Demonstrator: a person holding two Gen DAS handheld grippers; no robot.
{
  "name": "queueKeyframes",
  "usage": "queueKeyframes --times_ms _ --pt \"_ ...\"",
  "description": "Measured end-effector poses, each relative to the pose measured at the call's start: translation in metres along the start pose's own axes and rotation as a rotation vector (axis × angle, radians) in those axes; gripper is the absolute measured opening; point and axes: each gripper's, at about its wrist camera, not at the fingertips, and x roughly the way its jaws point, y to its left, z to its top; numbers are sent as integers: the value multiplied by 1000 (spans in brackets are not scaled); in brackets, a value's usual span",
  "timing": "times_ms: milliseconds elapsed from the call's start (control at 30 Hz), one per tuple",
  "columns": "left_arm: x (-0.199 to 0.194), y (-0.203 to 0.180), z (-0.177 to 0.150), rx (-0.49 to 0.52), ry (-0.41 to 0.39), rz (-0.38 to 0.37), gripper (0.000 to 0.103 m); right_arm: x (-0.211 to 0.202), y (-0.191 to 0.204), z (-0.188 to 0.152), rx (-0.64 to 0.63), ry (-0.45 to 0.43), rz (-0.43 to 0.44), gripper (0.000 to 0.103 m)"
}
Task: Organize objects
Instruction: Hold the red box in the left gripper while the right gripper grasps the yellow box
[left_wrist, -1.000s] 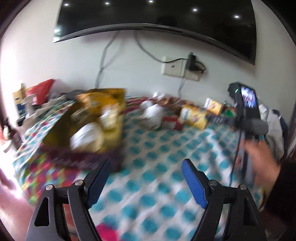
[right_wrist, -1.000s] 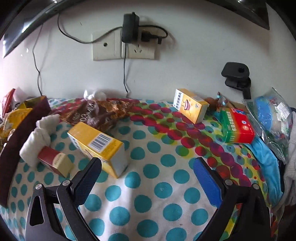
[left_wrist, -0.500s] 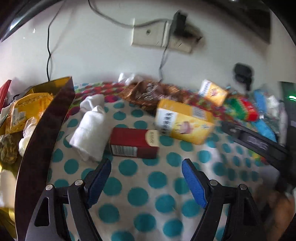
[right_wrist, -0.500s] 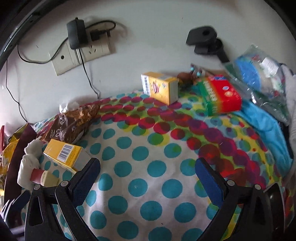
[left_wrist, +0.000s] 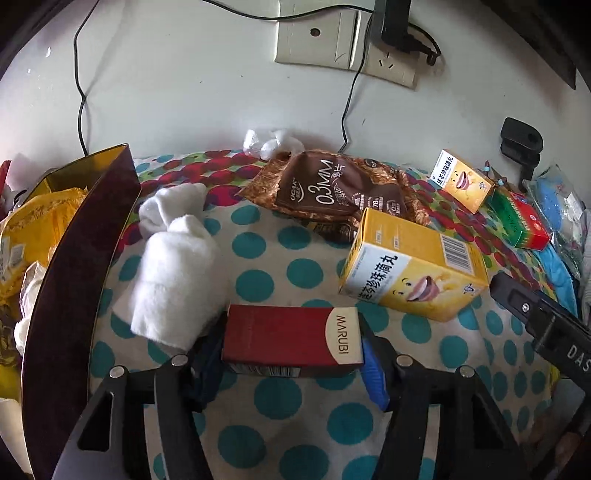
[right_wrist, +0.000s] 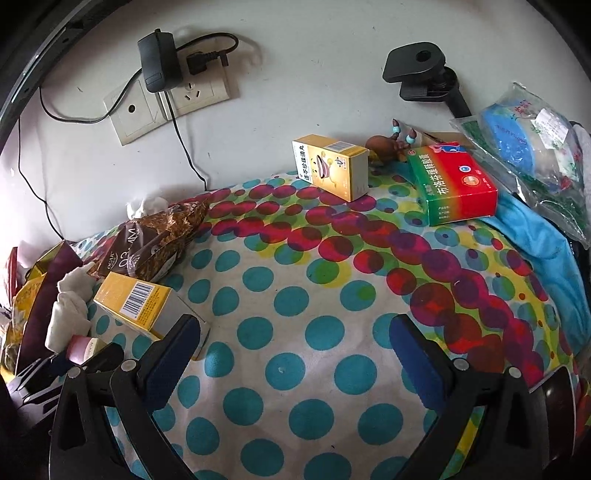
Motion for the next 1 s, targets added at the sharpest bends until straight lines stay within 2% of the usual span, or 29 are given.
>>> queueKeyframes --times_ms 700,867,1000 --pt "-18 16 -16 -73 -29 27 63 1 10 -1 -40 3 -21 102" --pt "-30 18 -29 -86 -35 41 63 3 7 -2 -53 10 36 102" --pt "-50 23 -45 -108 -69 51 63 -8 10 -3 -108 -32 60 103"
